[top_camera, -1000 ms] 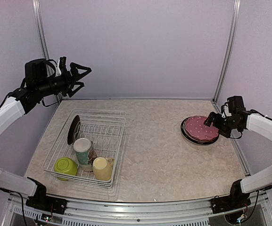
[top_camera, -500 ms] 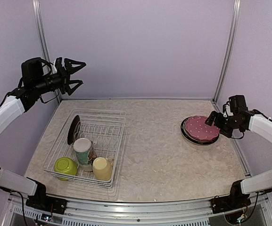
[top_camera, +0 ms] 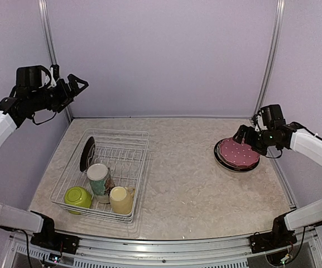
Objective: Unload the mixed dishes from the dish rack
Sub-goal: Place the plate with another plate, then grab the plate from the dish rack.
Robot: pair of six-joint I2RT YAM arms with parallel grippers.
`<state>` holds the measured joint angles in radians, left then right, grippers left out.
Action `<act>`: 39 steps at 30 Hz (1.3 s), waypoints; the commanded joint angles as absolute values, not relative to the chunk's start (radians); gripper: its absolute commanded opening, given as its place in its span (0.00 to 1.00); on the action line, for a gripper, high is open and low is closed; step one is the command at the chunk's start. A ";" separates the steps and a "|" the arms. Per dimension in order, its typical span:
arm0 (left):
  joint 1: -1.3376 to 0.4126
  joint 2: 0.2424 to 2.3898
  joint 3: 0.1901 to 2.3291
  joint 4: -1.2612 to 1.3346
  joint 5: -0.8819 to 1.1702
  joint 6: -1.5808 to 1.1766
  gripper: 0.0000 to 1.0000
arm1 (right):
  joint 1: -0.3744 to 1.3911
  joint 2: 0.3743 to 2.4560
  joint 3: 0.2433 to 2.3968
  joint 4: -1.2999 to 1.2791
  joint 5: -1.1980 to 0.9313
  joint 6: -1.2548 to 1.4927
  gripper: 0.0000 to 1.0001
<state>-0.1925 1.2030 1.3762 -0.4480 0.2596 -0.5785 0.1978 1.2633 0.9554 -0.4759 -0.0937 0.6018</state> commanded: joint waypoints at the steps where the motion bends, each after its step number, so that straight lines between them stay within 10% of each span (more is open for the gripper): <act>1: -0.158 1.237 1.345 -0.662 0.222 -0.435 0.99 | 0.255 1.270 1.019 -0.536 0.009 0.568 1.00; 39: -0.284 1.560 1.267 -0.830 -0.053 -0.252 0.46 | 0.260 1.027 0.861 -0.460 0.018 0.532 1.00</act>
<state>-0.2737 1.5372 1.2350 -0.8001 -0.0364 -0.2710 0.2653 1.0172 0.8829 -0.4908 0.0467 0.5228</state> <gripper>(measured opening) 0.480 0.997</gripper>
